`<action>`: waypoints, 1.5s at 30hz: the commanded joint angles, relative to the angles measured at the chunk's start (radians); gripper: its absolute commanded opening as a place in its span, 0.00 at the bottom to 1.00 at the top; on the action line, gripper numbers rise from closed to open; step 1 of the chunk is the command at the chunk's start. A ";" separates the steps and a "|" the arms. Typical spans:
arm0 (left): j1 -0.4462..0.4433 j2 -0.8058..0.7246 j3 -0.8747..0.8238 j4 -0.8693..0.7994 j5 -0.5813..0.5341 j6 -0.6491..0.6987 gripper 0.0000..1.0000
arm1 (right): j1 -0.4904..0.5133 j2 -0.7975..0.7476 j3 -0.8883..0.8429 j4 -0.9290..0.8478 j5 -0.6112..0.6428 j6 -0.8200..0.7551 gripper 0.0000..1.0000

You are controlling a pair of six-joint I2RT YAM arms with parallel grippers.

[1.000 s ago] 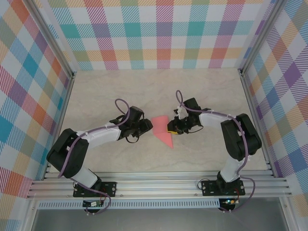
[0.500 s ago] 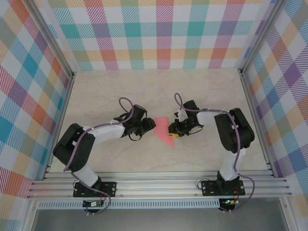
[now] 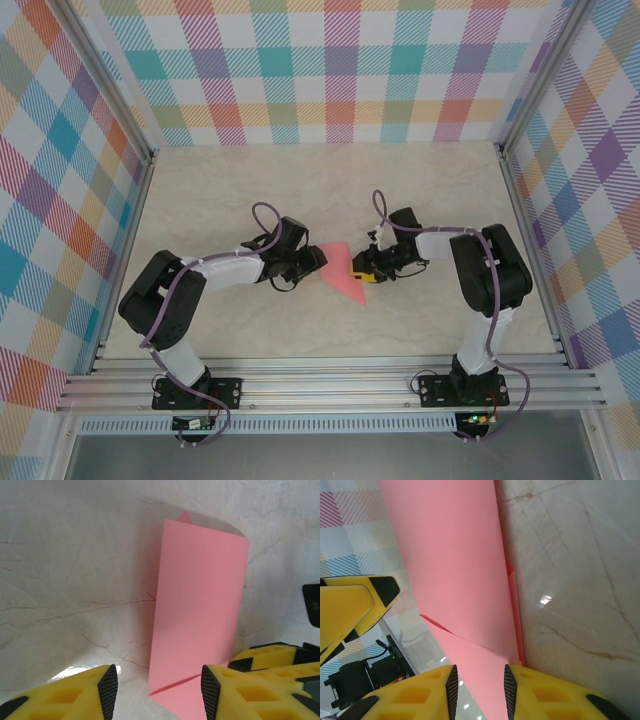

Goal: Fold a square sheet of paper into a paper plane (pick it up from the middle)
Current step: Fold the wing for the fifth time at the center of the table.

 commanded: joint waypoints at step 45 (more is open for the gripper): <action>0.003 -0.002 0.021 0.026 0.015 -0.002 0.49 | 0.083 0.067 0.174 -0.211 0.057 -0.206 0.39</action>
